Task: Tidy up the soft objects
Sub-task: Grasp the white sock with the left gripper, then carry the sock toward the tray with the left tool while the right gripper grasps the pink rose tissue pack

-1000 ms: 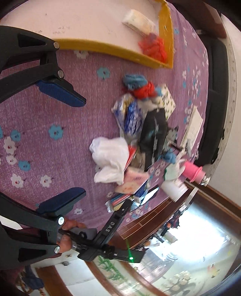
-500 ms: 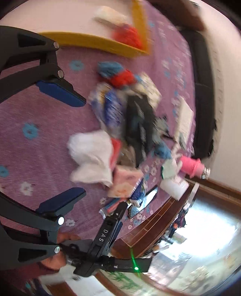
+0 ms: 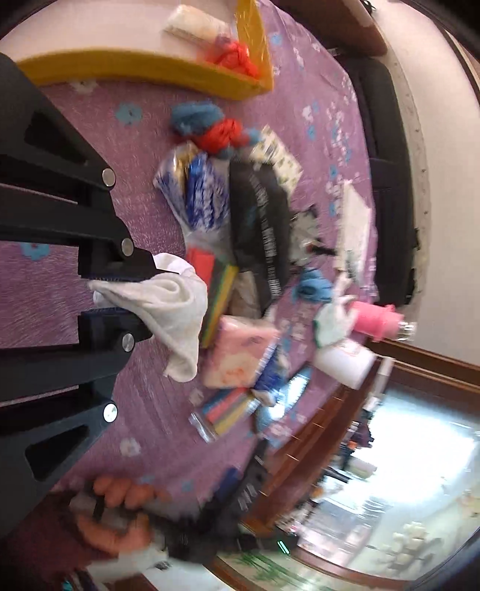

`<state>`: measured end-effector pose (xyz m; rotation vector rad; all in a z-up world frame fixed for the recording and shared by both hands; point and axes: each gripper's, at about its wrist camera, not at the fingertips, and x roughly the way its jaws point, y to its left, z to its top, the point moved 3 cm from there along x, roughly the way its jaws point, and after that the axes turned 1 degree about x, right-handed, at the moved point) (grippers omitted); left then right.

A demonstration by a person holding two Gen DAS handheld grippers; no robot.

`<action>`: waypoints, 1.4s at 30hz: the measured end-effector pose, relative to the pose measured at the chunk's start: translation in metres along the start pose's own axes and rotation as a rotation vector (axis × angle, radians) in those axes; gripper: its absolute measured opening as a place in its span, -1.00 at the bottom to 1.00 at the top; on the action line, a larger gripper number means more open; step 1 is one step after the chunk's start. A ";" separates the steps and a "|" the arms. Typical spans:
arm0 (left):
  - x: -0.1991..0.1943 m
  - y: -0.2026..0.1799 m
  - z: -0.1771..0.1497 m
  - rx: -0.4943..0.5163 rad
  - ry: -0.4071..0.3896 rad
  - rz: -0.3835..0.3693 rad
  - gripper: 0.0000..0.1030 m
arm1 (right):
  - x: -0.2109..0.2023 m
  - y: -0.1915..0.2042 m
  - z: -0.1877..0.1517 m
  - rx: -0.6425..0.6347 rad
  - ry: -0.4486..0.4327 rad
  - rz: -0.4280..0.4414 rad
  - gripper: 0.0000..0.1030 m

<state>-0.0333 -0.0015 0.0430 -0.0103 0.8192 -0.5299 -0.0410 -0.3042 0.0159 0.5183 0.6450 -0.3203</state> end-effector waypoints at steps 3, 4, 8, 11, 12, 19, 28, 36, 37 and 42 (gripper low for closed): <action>-0.026 0.005 0.000 -0.047 -0.035 -0.028 -0.81 | 0.012 -0.011 -0.003 0.040 0.056 -0.024 0.81; -0.035 0.008 -0.001 -0.068 -0.041 -0.032 -0.81 | 0.015 -0.013 -0.005 0.047 0.072 -0.021 0.81; -0.051 0.019 -0.004 -0.143 -0.036 -0.045 -0.81 | 0.028 -0.010 -0.009 0.033 0.129 -0.026 0.83; -0.057 0.021 -0.009 -0.127 -0.042 -0.031 -0.81 | 0.027 -0.006 -0.012 -0.002 0.140 -0.025 0.83; -0.059 0.022 -0.012 -0.124 -0.058 -0.031 -0.81 | 0.028 -0.007 -0.012 0.006 0.138 -0.020 0.83; -0.066 0.037 -0.031 -0.220 -0.121 -0.145 -0.81 | 0.027 -0.012 -0.009 0.042 0.156 0.090 0.86; -0.104 0.057 -0.040 -0.228 -0.176 -0.100 -0.81 | 0.012 0.058 -0.021 -0.235 0.179 0.148 0.86; -0.113 0.075 -0.052 -0.270 -0.180 -0.071 -0.81 | 0.034 0.129 -0.035 -0.341 0.317 0.171 0.86; -0.113 0.077 -0.053 -0.270 -0.179 -0.067 -0.81 | 0.039 0.134 -0.037 -0.346 0.326 0.156 0.86; -0.113 0.084 -0.054 -0.276 -0.172 -0.047 -0.81 | 0.056 0.147 -0.051 -0.382 0.382 0.072 0.59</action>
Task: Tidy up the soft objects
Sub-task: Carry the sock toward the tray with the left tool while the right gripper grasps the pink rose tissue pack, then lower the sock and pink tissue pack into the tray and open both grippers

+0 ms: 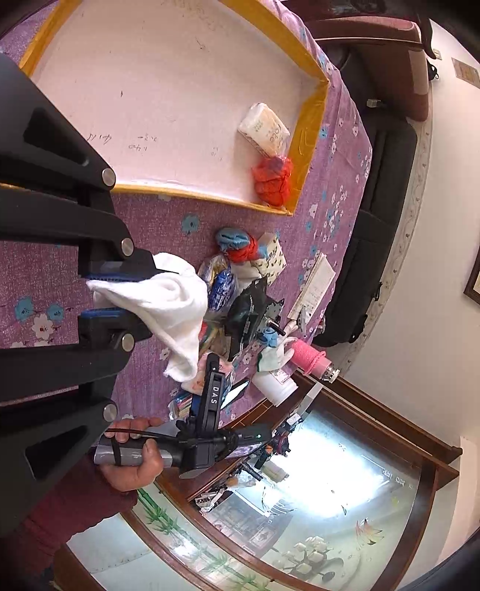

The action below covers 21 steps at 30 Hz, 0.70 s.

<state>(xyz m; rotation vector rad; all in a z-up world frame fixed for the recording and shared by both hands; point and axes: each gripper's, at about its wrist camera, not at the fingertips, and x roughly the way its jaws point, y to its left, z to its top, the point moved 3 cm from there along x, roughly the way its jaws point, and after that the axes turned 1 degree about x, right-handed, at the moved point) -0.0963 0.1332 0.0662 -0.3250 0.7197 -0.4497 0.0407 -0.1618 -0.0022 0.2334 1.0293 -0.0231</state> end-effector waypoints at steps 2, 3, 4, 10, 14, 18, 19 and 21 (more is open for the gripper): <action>-0.004 0.006 0.002 -0.006 -0.009 0.009 -0.81 | -0.002 -0.001 -0.003 -0.001 -0.003 0.017 0.49; -0.007 0.011 0.005 -0.010 -0.014 0.017 -0.81 | -0.003 -0.003 -0.006 0.001 -0.009 0.027 0.47; -0.009 0.015 0.007 -0.015 -0.016 0.020 -0.81 | -0.007 -0.006 -0.007 0.007 -0.015 0.033 0.47; -0.033 0.050 0.023 -0.058 -0.048 0.059 -0.81 | -0.056 -0.013 -0.008 0.036 -0.125 0.096 0.47; -0.048 0.081 0.043 -0.079 -0.053 0.132 -0.81 | -0.081 0.020 -0.004 -0.029 -0.166 0.166 0.48; -0.054 0.106 0.069 -0.059 -0.051 0.199 -0.81 | -0.091 0.082 -0.009 -0.149 -0.155 0.262 0.48; -0.052 0.113 0.075 -0.049 -0.046 0.217 -0.80 | -0.092 0.098 -0.012 -0.181 -0.151 0.277 0.48; -0.043 0.128 0.088 -0.044 -0.029 0.245 -0.80 | -0.091 0.131 -0.020 -0.255 -0.140 0.308 0.48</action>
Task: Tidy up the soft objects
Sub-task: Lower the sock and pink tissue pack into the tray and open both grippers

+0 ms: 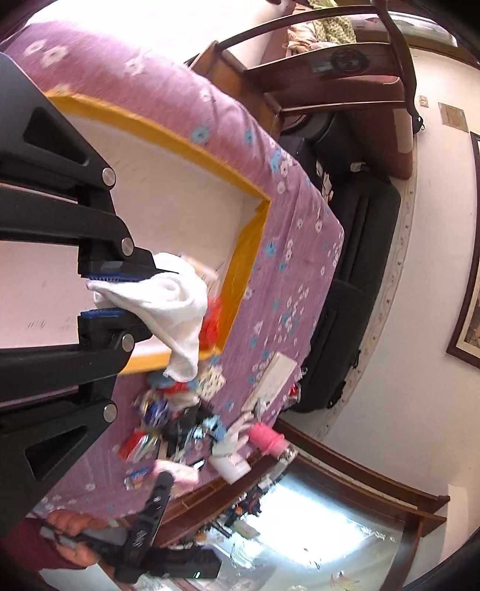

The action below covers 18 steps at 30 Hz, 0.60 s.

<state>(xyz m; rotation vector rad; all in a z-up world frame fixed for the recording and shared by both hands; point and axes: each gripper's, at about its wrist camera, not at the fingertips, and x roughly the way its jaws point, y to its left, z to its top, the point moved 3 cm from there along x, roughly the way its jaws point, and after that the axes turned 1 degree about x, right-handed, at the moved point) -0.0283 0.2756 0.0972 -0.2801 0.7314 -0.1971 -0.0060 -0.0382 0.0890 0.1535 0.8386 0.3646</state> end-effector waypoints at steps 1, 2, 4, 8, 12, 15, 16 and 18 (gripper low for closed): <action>0.009 0.006 0.006 -0.006 0.015 0.003 -0.80 | 0.007 0.013 0.000 -0.029 0.008 0.012 0.48; 0.022 0.014 0.013 -0.021 0.040 0.004 -0.80 | 0.013 0.028 0.000 -0.059 0.017 0.022 0.48; 0.040 0.025 0.019 -0.049 0.073 0.003 -0.80 | 0.032 0.061 0.000 -0.131 0.042 0.042 0.48; 0.083 0.041 0.033 -0.080 0.131 0.028 -0.79 | 0.067 0.108 -0.004 -0.235 0.092 0.056 0.49; 0.110 0.052 0.042 -0.094 0.137 0.083 -0.52 | 0.104 0.141 -0.008 -0.316 0.138 0.033 0.49; 0.120 0.065 0.043 -0.162 0.147 0.053 -0.22 | 0.125 0.150 -0.012 -0.352 0.161 0.005 0.49; 0.119 0.067 0.043 -0.169 0.144 0.044 -0.20 | 0.129 0.153 -0.013 -0.359 0.168 0.005 0.49; 0.112 0.069 0.043 -0.170 0.131 0.034 -0.12 | 0.138 0.159 -0.016 -0.380 0.182 0.005 0.49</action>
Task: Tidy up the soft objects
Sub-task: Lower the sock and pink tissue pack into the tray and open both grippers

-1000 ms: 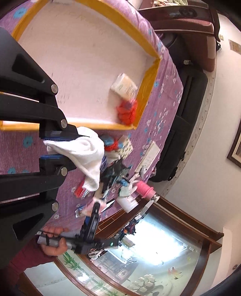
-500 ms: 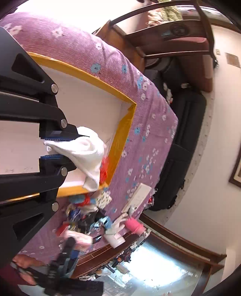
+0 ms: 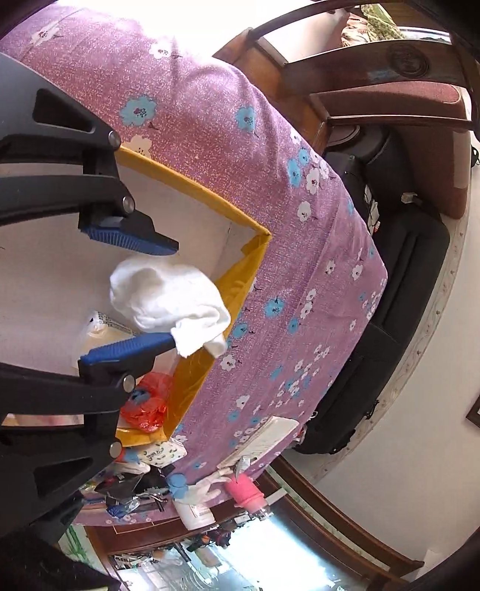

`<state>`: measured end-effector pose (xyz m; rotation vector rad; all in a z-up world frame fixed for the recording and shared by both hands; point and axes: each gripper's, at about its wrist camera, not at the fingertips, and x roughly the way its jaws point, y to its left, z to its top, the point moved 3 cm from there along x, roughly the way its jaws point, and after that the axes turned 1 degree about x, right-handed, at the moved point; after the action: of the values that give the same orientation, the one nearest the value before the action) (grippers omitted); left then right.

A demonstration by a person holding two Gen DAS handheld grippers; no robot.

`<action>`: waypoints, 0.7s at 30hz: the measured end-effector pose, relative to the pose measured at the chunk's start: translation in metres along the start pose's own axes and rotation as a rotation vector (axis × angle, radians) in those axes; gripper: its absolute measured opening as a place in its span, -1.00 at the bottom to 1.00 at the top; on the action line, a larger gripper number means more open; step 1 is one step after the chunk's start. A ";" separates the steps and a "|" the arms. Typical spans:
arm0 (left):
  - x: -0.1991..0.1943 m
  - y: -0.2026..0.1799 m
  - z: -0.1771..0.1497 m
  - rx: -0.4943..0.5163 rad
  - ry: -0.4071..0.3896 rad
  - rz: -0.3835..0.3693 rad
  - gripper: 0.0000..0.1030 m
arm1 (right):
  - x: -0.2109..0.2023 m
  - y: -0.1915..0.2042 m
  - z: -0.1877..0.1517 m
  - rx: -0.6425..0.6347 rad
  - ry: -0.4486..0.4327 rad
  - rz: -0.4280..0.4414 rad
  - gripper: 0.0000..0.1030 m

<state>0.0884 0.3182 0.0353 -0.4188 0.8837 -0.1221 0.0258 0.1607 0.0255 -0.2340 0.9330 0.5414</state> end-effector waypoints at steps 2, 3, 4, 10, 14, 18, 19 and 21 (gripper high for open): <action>-0.011 0.001 0.000 -0.009 -0.026 -0.011 0.03 | 0.008 0.005 0.001 -0.026 0.016 -0.023 0.49; -0.018 0.001 -0.001 -0.014 -0.040 -0.019 0.05 | 0.014 0.007 0.003 -0.044 0.030 -0.048 0.49; -0.026 0.001 -0.002 -0.017 -0.058 -0.035 0.11 | 0.019 0.009 0.003 -0.057 0.040 -0.062 0.48; -0.051 0.000 -0.009 -0.027 -0.095 -0.077 0.17 | 0.029 0.010 0.017 -0.078 0.043 -0.079 0.55; -0.072 -0.008 -0.013 -0.009 -0.137 -0.078 0.24 | 0.005 0.009 0.016 -0.071 0.005 -0.043 0.65; -0.096 -0.022 -0.026 0.030 -0.183 -0.074 0.37 | -0.047 -0.017 0.003 -0.004 -0.089 -0.062 0.71; -0.100 -0.025 -0.030 0.041 -0.187 -0.072 0.40 | -0.058 -0.027 -0.001 0.020 -0.108 -0.071 0.75; -0.108 -0.038 -0.044 0.079 -0.188 -0.070 0.42 | -0.086 -0.057 -0.015 0.100 -0.161 -0.102 0.76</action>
<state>-0.0112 0.2996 0.1040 -0.3809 0.6772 -0.1780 0.0050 0.0767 0.0843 -0.1448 0.7848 0.4119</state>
